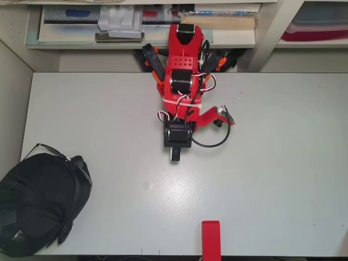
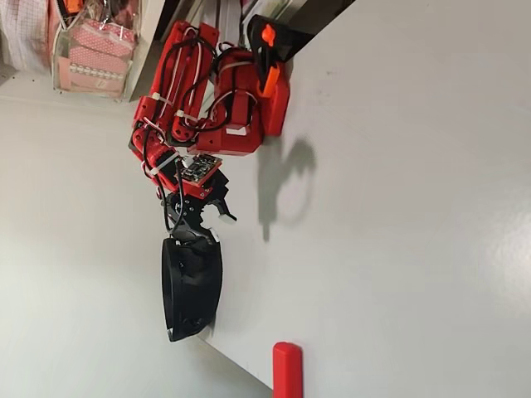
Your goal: Place Meta Rayban sunglasses on black head mold for quality assessment
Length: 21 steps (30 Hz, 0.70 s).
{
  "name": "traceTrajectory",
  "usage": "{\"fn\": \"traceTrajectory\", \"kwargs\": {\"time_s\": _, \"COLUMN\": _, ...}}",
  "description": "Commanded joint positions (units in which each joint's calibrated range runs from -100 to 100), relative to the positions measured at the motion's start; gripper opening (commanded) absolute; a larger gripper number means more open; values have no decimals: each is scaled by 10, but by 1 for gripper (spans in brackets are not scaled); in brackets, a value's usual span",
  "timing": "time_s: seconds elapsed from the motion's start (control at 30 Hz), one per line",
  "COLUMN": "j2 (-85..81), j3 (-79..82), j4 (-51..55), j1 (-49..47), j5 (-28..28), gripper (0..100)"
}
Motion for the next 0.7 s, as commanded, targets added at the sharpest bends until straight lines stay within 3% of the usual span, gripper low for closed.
{"fn": "traceTrajectory", "kwargs": {"time_s": 0.0, "j2": -13, "j3": 4, "j4": -18, "j1": -11, "j5": -2, "gripper": 64}}
{"fn": "traceTrajectory", "kwargs": {"time_s": 0.43, "j2": -8, "j3": 4, "j4": -8, "j1": -3, "j5": 5, "gripper": 60}}
{"fn": "traceTrajectory", "kwargs": {"time_s": 0.5, "j2": -8, "j3": 4, "j4": -8, "j1": -5, "j5": 5, "gripper": 39}}
{"fn": "traceTrajectory", "kwargs": {"time_s": 0.57, "j2": -8, "j3": 4, "j4": -8, "j1": -10, "j5": -1, "gripper": 4}}
{"fn": "traceTrajectory", "kwargs": {"time_s": 0.6, "j2": -8, "j3": 4, "j4": -8, "j1": -10, "j5": -1, "gripper": 0}}
{"fn": "traceTrajectory", "kwargs": {"time_s": 0.67, "j2": -8, "j3": 4, "j4": -8, "j1": -7, "j5": -1, "gripper": 4}}
